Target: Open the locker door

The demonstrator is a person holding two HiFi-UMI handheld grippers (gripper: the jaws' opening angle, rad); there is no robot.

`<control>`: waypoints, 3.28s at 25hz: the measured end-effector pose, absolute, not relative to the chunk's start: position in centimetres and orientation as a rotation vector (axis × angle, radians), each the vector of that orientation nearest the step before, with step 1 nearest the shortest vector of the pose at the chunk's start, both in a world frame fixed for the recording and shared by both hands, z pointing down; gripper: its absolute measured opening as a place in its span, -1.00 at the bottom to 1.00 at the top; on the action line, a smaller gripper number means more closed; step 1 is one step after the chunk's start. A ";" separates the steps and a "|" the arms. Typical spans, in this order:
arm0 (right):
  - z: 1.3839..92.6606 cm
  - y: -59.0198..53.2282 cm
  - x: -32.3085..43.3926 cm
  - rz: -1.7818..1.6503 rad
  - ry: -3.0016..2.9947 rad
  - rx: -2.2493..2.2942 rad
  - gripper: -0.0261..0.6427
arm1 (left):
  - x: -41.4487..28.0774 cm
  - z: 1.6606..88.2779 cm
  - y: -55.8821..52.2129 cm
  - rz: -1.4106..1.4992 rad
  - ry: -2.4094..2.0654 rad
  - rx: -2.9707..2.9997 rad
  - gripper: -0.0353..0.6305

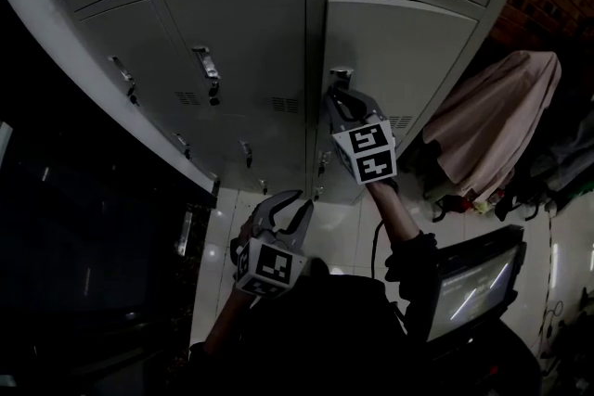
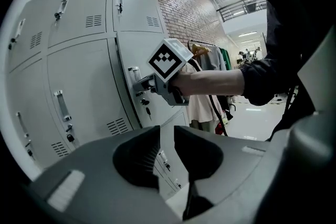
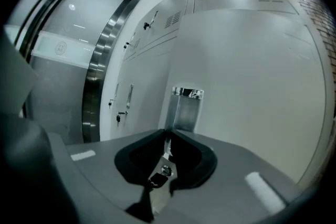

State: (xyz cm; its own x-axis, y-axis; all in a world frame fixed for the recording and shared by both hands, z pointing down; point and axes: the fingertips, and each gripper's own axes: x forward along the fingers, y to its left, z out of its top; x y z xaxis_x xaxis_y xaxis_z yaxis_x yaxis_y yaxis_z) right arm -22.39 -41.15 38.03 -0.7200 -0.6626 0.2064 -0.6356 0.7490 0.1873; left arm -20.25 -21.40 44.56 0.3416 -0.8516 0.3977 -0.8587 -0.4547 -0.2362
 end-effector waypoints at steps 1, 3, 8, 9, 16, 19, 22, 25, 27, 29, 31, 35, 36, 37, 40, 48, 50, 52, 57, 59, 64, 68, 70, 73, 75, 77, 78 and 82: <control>38.0 -40.5 -22.2 -0.149 -2.696 1.003 -0.81 | -20.2 44.5 -21.3 0.745 -1.631 2.562 -0.61; 38.0 -39.1 -21.7 -0.151 -2.713 0.972 -0.80 | -19.8 44.3 -21.0 0.747 -1.629 2.566 -0.61; 38.0 -34.3 -18.3 -0.156 -2.771 0.905 -0.79 | -18.1 44.8 -19.3 0.758 -1.610 2.568 -0.61; 38.0 -33.3 -17.3 -0.157 -2.787 0.897 -0.80 | -17.5 44.8 -18.7 0.751 -1.604 2.575 -0.61; 38.0 -27.9 -8.2 -0.230 -2.716 1.066 -0.91 | -12.5 46.1 -11.8 0.738 -1.490 2.654 -0.61; 37.9 -23.7 -5.0 -0.242 -2.656 1.132 -0.91 | -10.6 45.8 -8.0 0.722 -1.454 2.682 -0.61; 39.0 -18.4 -3.1 -0.220 -2.619 1.141 -0.91 | -8.9 46.4 -4.4 0.719 -1.427 2.686 -0.61; 40.3 -13.5 -2.0 -0.203 -2.588 1.123 -0.91 | -7.2 46.6 -1.7 0.729 -1.390 2.699 -0.61; 40.5 -10.6 -1.6 -0.196 -2.581 1.113 -0.91 | -6.1 46.2 -0.3 0.739 -1.375 2.711 -0.61; 40.7 -8.1 -1.4 -0.194 -2.573 1.109 -0.92 | -5.4 45.8 0.7 0.750 -1.372 2.719 -0.61; 40.9 -6.1 -1.3 -0.204 -2.560 1.098 -0.92 | -4.8 45.6 1.3 0.762 -1.374 2.723 -0.61; 41.9 -3.6 0.3 -0.216 -2.543 1.066 -0.92 | -2.8 45.8 1.8 0.768 -1.421 2.715 -0.61; 42.1 -3.3 1.3 -0.206 -2.541 1.069 -0.92 | -1.8 46.0 2.1 0.777 -1.412 2.713 -0.61; 42.4 -3.1 2.5 -0.189 -2.542 1.076 -0.92 | -0.8 46.2 2.4 0.787 -1.396 2.714 -0.61; 43.1 -2.7 5.8 -0.142 -2.542 1.092 -0.92 | 1.6 46.1 2.9 0.796 -1.374 2.729 -0.61; 42.7 -2.4 9.2 -0.127 -2.554 1.115 -0.92 | 4.2 45.8 3.3 0.809 -1.380 2.739 -0.61; 42.7 -2.2 9.1 -0.132 -2.554 1.106 -0.92 | 4.4 45.9 3.5 0.806 -1.380 2.745 -0.61; 42.7 -2.1 8.8 -0.134 -2.559 1.095 -0.92 | 4.4 45.9 3.6 0.803 -1.390 2.751 -0.62; 42.5 -1.7 8.0 -0.137 -2.570 1.077 -0.92 | 4.1 45.5 4.0 0.792 -1.402 2.754 -0.62; 42.4 -1.6 7.8 -0.140 -2.571 1.078 -0.92 | 3.8 45.5 4.0 0.785 -1.408 2.749 -0.59; 42.1 -1.7 7.6 -0.144 -2.569 1.085 -0.92 | 3.5 45.0 3.9 0.749 -1.421 2.752 -0.59; 42.1 -1.8 7.3 -0.150 -2.568 1.093 -0.92 | 3.2 45.0 3.8 0.740 -1.412 2.762 -0.59; 42.1 -1.8 7.2 -0.151 -2.574 1.096 -0.92 | 3.1 45.1 3.8 0.740 -1.408 2.763 -0.59; 42.2 -1.8 7.5 -0.129 -2.579 1.105 -0.92 | 3.3 45.4 4.1 0.744 -1.387 2.763 -0.59; 42.4 -2.1 7.5 -0.107 -2.573 1.110 -0.92 | 3.1 45.3 4.0 0.734 -1.380 2.773 -0.59; 42.4 -2.5 7.2 -0.096 -2.566 1.119 -0.92 | 2.5 44.8 3.9 0.720 -1.378 2.783 -0.59; 42.4 -2.8 7.0 -0.095 -2.562 1.126 -0.92 | 2.2 44.4 3.8 0.720 -1.375 2.789 -0.59; 42.1 -4.1 6.4 -0.088 -2.544 1.151 -0.89 | 0.4 44.2 3.6 0.718 -1.373 2.789 -0.59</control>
State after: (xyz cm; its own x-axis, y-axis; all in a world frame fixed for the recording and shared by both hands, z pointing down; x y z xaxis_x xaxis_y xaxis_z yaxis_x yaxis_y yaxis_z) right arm 6.35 -4.07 42.14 -0.6107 -0.7386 0.2855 -0.7172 0.6688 0.1959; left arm 0.45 3.56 44.23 0.5287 -0.7628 0.3723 -0.7408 -0.6288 -0.2363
